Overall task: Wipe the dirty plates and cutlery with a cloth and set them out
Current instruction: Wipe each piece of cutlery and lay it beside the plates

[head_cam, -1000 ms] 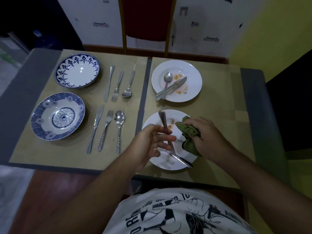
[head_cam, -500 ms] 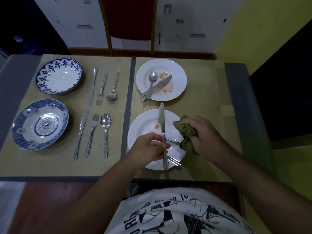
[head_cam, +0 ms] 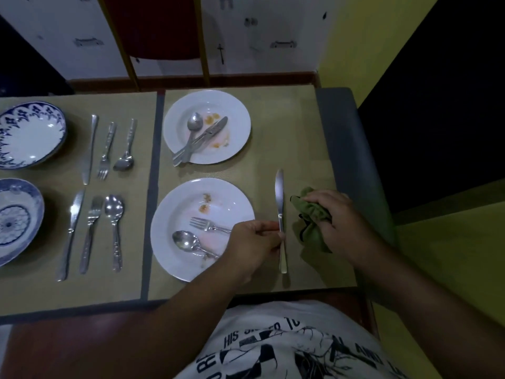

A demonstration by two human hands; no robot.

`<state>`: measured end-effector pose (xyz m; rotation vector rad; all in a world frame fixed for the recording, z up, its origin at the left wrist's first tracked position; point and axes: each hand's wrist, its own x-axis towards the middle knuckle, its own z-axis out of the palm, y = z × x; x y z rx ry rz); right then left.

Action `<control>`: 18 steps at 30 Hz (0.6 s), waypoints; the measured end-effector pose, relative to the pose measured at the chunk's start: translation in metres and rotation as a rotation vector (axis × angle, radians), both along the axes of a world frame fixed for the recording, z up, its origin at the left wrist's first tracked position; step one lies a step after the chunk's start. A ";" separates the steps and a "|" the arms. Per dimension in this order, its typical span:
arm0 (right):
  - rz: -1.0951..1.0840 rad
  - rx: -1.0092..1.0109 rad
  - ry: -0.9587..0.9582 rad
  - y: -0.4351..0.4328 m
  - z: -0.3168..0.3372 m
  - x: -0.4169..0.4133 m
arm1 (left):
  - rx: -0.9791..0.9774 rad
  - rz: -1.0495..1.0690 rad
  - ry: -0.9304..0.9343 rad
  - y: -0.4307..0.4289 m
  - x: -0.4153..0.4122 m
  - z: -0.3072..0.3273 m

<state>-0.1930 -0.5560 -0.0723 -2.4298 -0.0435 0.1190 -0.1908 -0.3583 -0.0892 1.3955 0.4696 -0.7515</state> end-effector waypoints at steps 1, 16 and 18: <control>-0.002 -0.008 0.004 -0.008 -0.002 -0.001 | 0.039 -0.005 -0.008 -0.008 -0.001 -0.004; 0.054 0.011 0.101 -0.058 -0.022 -0.005 | 0.383 -0.021 -0.018 -0.069 -0.015 -0.052; 0.058 0.024 0.098 -0.059 -0.024 -0.004 | 0.436 -0.031 -0.061 -0.070 -0.016 -0.050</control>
